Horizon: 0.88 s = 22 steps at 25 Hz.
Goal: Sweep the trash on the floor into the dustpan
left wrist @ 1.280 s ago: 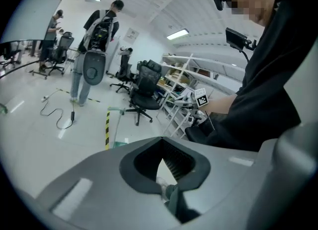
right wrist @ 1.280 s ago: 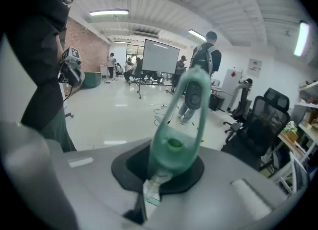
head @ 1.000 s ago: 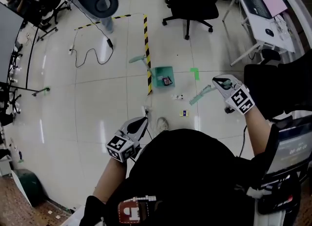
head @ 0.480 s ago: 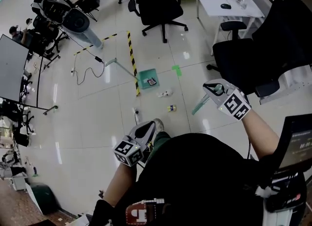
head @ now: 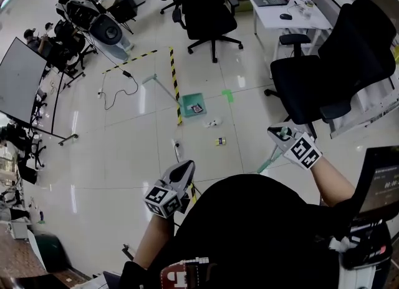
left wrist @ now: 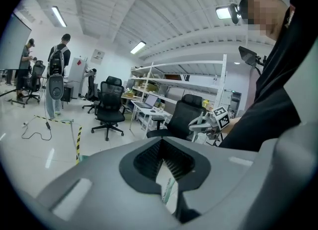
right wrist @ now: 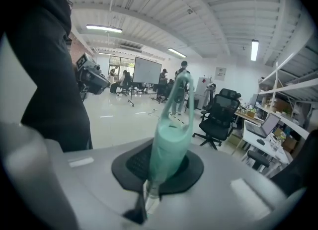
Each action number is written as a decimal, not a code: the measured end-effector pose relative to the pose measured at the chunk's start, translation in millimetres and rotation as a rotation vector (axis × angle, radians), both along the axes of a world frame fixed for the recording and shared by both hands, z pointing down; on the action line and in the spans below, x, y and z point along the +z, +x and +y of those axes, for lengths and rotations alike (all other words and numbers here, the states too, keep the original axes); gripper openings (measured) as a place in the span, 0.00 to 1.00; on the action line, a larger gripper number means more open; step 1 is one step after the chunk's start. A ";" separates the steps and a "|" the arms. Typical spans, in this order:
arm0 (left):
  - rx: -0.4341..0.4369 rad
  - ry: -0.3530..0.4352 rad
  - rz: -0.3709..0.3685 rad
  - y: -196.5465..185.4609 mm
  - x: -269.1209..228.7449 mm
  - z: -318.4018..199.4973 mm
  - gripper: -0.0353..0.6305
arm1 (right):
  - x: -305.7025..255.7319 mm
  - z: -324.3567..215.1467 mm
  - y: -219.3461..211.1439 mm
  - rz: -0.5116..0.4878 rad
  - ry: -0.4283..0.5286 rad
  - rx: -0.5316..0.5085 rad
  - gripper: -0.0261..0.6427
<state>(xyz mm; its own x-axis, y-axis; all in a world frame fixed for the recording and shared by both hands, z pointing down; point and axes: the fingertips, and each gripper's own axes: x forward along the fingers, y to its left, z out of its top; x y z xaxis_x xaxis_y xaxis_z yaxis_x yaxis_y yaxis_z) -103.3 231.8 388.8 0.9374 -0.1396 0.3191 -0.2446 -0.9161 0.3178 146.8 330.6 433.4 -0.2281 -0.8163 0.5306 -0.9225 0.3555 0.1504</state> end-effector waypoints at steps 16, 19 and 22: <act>-0.047 -0.001 0.041 -133.7 2.6 -46.9 0.06 | -12.3 -22.5 -97.7 -0.059 0.035 0.135 0.04; -0.105 -0.021 0.094 -130.1 -3.6 -44.1 0.06 | -20.5 -19.1 -102.2 -0.102 0.042 0.117 0.04; -0.111 -0.021 0.102 -118.6 -2.8 -36.7 0.06 | -33.9 -17.6 -98.7 -0.127 0.067 0.100 0.04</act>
